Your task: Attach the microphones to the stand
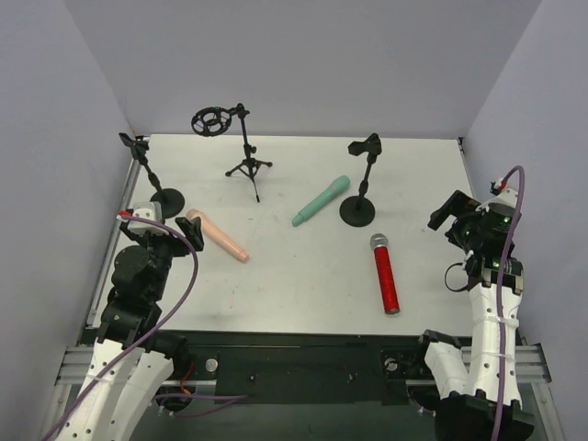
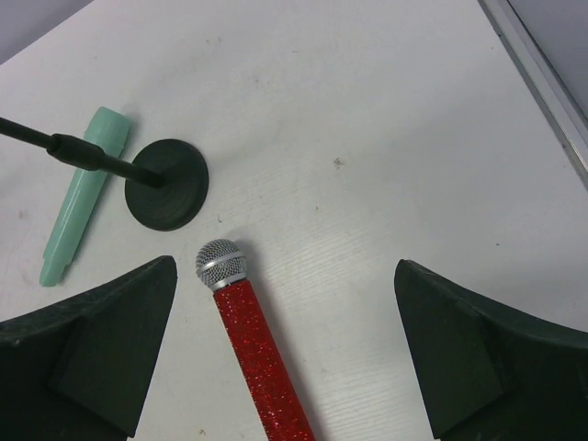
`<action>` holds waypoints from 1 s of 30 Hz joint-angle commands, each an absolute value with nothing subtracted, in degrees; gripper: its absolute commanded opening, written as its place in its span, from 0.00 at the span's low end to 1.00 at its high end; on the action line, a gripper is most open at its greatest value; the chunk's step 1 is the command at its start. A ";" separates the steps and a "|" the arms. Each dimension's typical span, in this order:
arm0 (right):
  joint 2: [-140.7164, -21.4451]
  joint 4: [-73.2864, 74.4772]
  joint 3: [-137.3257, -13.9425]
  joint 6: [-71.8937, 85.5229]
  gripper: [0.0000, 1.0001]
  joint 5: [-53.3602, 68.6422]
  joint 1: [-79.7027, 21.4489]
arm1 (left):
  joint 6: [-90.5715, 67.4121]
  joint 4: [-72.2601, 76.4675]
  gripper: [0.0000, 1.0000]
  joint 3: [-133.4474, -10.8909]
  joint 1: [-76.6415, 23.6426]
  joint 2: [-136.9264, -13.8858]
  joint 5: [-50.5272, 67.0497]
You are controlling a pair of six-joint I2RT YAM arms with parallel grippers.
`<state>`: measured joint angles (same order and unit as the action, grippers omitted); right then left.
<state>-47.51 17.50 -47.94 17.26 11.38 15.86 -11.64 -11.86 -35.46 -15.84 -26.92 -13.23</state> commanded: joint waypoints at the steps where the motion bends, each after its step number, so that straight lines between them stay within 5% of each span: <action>1: -46.41 14.06 -46.59 19.07 1.00 12.39 16.35 | -12.22 -10.37 0.97 -37.00 -16.08 -26.98 -11.87; 7: -45.09 9.68 -42.38 13.21 1.00 17.48 16.17 | -13.44 -10.37 0.97 -37.18 -16.08 -30.23 -10.29; 14: -45.86 13.35 -40.86 -8.51 1.00 37.95 12.67 | -14.85 -10.11 0.97 -37.27 -15.65 -32.78 -8.26; 22: -53.52 20.57 -46.41 -21.25 1.00 33.49 5.29 | -14.24 -10.72 0.97 -37.79 -15.47 -35.24 -5.97; 30: -61.32 20.30 -52.54 -28.21 0.97 41.74 3.96 | -13.97 -11.08 0.97 -38.58 -15.64 -36.91 -2.46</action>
<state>-56.47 20.67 -45.69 -22.74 36.12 4.10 -14.26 -12.43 -35.62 -15.66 -36.86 -5.63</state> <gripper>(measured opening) 0.988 0.972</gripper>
